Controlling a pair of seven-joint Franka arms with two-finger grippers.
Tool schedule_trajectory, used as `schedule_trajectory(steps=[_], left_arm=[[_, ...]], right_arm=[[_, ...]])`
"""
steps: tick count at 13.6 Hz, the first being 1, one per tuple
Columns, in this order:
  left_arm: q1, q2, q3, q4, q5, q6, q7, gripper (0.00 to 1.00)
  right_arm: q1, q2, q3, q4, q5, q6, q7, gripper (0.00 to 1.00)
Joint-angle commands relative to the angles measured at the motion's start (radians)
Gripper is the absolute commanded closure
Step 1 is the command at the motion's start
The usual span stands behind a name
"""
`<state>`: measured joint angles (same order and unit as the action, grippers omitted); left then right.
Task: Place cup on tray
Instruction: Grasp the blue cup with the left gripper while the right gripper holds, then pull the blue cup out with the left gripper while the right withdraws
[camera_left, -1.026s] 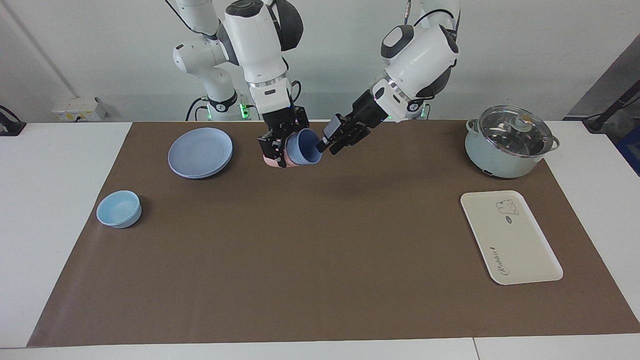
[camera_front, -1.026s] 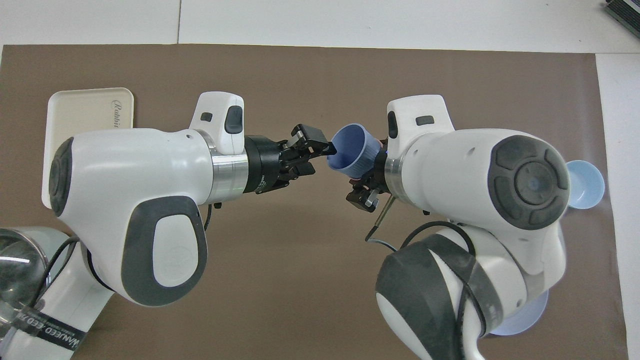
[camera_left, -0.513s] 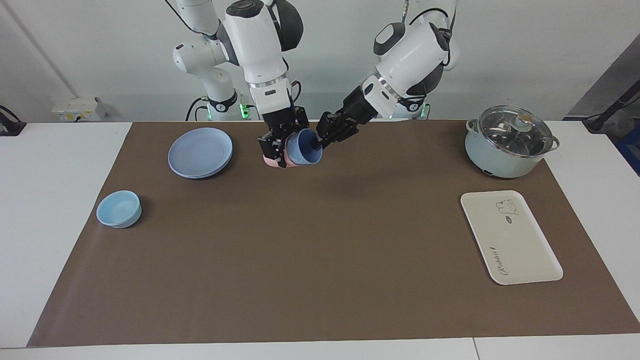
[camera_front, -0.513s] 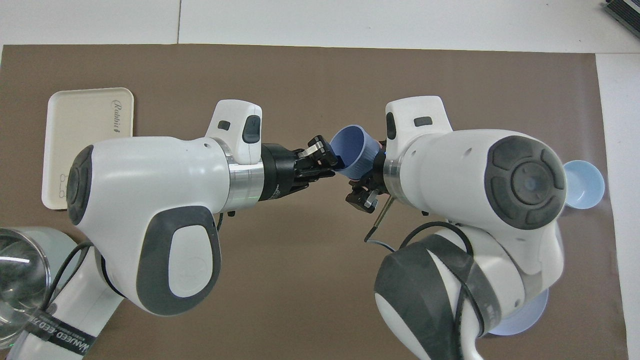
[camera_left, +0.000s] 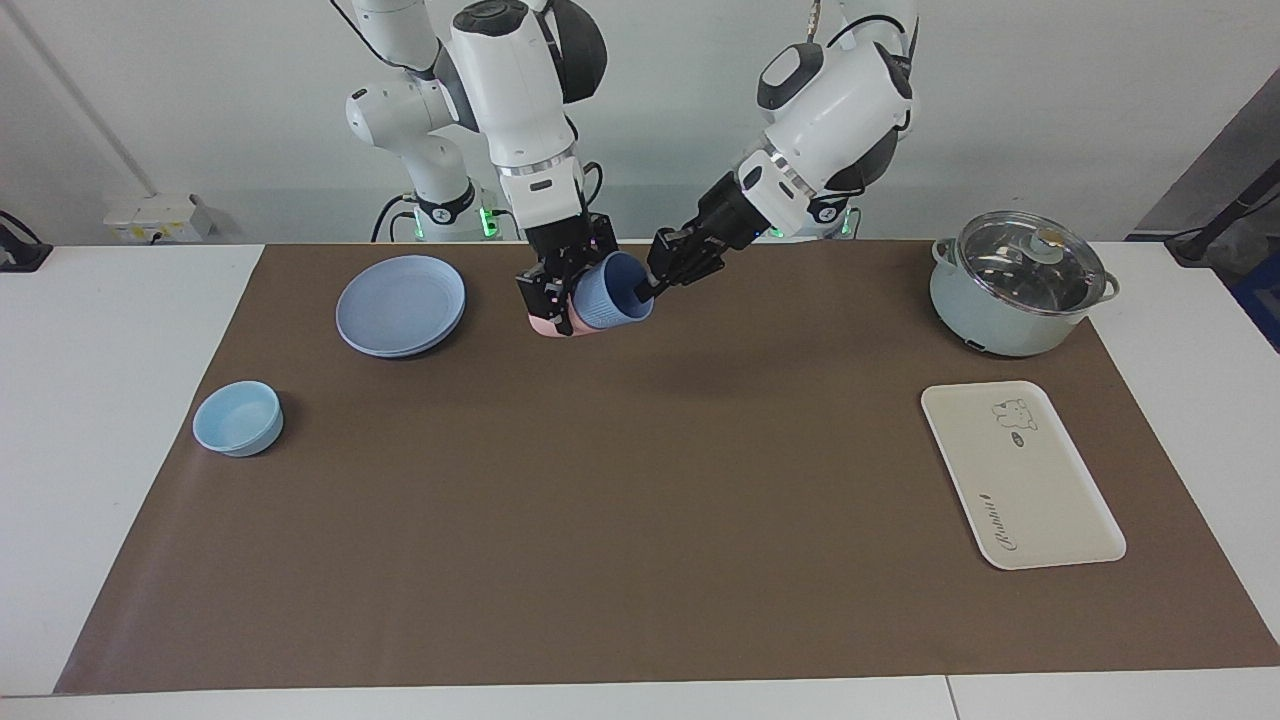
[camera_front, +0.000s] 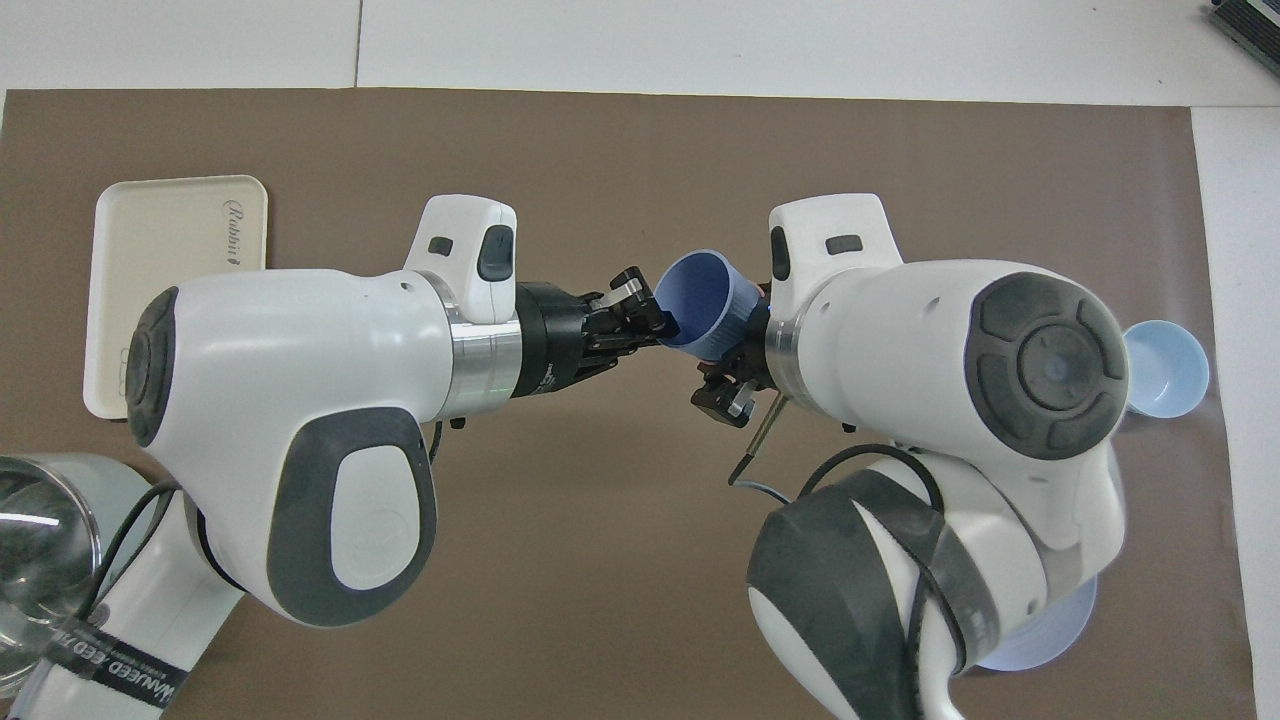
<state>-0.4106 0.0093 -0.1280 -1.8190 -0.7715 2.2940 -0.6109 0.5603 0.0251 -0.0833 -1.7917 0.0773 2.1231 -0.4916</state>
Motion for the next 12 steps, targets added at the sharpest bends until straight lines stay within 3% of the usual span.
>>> schedule_trajectory(steps=[1, 3, 6, 9, 12], left_arm=[[0.116, 0.02, 0.004, 0.147, 0.107, -0.176, -0.004, 1.0], [0.188, 0.014, 0.004, 0.184, 0.26, -0.267, 0.011, 1.0], [0.26, 0.0, 0.004, 0.17, 0.493, -0.307, 0.124, 1.0], [0.386, -0.015, 0.004, 0.138, 0.511, -0.335, 0.362, 1.0], [0.508, -0.064, 0.004, 0.028, 0.535, -0.315, 0.584, 1.0]], right_arm=[[-0.003, 0.003, 0.0, 0.008, -0.028, -0.005, 0.028, 1.0], [-0.013, 0.004, -0.001, 0.008, -0.024, -0.005, 0.033, 1.0], [-0.14, 0.004, -0.004, 0.002, 0.077, 0.03, -0.022, 1.0], [-0.276, -0.007, -0.006, -0.067, 0.284, 0.131, -0.271, 1.0], [-0.394, 0.004, -0.007, -0.136, 0.568, 0.196, -0.583, 1.0]])
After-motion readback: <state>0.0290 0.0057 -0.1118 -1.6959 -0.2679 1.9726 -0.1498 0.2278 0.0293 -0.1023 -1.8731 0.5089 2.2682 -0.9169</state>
